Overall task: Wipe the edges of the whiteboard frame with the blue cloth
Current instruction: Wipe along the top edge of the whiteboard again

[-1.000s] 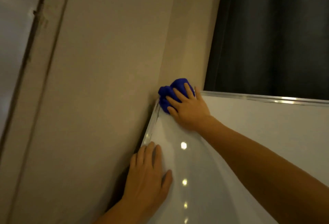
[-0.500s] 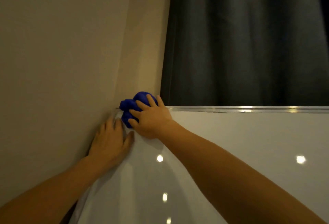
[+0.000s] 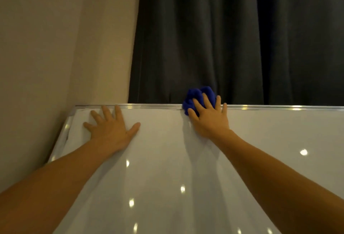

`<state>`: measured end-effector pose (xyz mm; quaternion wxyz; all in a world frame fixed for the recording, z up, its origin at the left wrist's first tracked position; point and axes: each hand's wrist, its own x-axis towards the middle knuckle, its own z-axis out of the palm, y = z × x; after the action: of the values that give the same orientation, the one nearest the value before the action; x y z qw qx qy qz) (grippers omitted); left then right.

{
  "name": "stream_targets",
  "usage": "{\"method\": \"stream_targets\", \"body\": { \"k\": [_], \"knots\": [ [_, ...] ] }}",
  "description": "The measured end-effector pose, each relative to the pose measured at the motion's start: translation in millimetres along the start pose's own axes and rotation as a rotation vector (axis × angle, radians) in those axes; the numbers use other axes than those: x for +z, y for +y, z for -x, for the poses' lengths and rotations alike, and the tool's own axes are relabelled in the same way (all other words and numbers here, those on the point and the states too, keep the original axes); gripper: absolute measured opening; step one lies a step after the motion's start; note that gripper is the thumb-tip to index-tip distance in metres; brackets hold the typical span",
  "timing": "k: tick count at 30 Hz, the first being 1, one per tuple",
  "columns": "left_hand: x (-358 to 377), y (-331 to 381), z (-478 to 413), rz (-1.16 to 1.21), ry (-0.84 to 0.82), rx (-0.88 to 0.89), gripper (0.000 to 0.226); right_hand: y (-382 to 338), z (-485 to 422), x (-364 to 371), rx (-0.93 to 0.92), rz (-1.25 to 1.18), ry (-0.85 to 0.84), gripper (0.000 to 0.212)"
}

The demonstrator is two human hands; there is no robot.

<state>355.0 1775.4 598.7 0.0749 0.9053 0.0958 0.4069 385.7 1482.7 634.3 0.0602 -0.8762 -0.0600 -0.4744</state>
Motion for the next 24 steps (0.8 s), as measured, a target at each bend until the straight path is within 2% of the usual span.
{"method": "stream_targets", "body": {
  "k": [2, 3, 6, 8, 9, 10, 11, 14, 15, 16, 18, 20, 21, 22, 24],
  "knots": [
    [-1.7, 13.0, 3.0, 0.006, -0.008, -0.008, 0.105, -38.0, 7.7, 3.0, 0.043, -0.088, -0.008, 0.059],
    [-1.7, 19.2, 5.5, 0.0, -0.01, -0.021, 0.105, -59.8, 13.5, 7.2, -0.004, -0.11, -0.001, 0.059],
    [-1.5, 34.3, 18.4, -0.032, -0.021, -0.019, 0.102, -97.6, 36.7, 15.1, -0.325, -0.058, 0.013, 0.061],
    [-2.0, 34.5, 25.0, -0.044, -0.012, 0.007, 0.1, -80.6, 36.2, 5.7, -0.468, 0.043, 0.026, 0.062],
    [-3.1, 32.4, 28.2, -0.045, -0.018, 0.022, 0.1, -60.6, 30.4, 1.1, -0.477, 0.091, 0.052, 0.062],
    [-4.4, 30.8, 31.4, -0.047, -0.029, 0.041, 0.101, -36.2, 25.8, -3.1, -0.424, 0.119, 0.077, 0.06],
    [-5.7, 31.3, 35.5, -0.046, -0.041, 0.066, 0.103, -9.5, 23.6, -5.9, -0.296, 0.106, 0.095, 0.059],
    [-9.8, 53.9, 51.3, 0.023, -0.078, 0.14, 0.108, 36.0, 29.3, -1.1, 0.257, -0.1, 0.074, 0.062],
    [-10.4, 70.6, 56.0, 0.058, -0.085, 0.154, 0.108, 32.9, 31.3, 3.3, 0.331, -0.145, 0.059, 0.064],
    [-10.1, 91.1, 59.6, 0.081, -0.093, 0.159, 0.108, 28.0, 32.8, 7.2, 0.306, -0.174, 0.037, 0.067],
    [-4.3, 138.9, 63.7, 0.069, -0.105, 0.166, 0.109, 34.1, 36.2, 11.8, 0.028, -0.141, 0.005, 0.071],
    [1.0, 171.6, 64.9, 0.015, -0.091, 0.2, 0.116, 70.8, 33.9, 3.1, -0.271, 0.018, 0.006, 0.068],
    [4.9, 187.9, 65.2, 0.004, -0.082, 0.234, 0.119, 104.4, 28.7, -3.8, -0.311, 0.092, 0.041, 0.066],
    [9.0, 200.4, 66.0, -0.001, -0.079, 0.271, 0.121, 139.2, 23.5, -9.8, -0.255, 0.128, 0.069, 0.064],
    [19.9, 228.2, 69.1, -0.018, -0.066, 0.327, 0.121, 206.6, 12.9, -22.0, 0.063, 0.064, 0.069, 0.064]
  ]
}}
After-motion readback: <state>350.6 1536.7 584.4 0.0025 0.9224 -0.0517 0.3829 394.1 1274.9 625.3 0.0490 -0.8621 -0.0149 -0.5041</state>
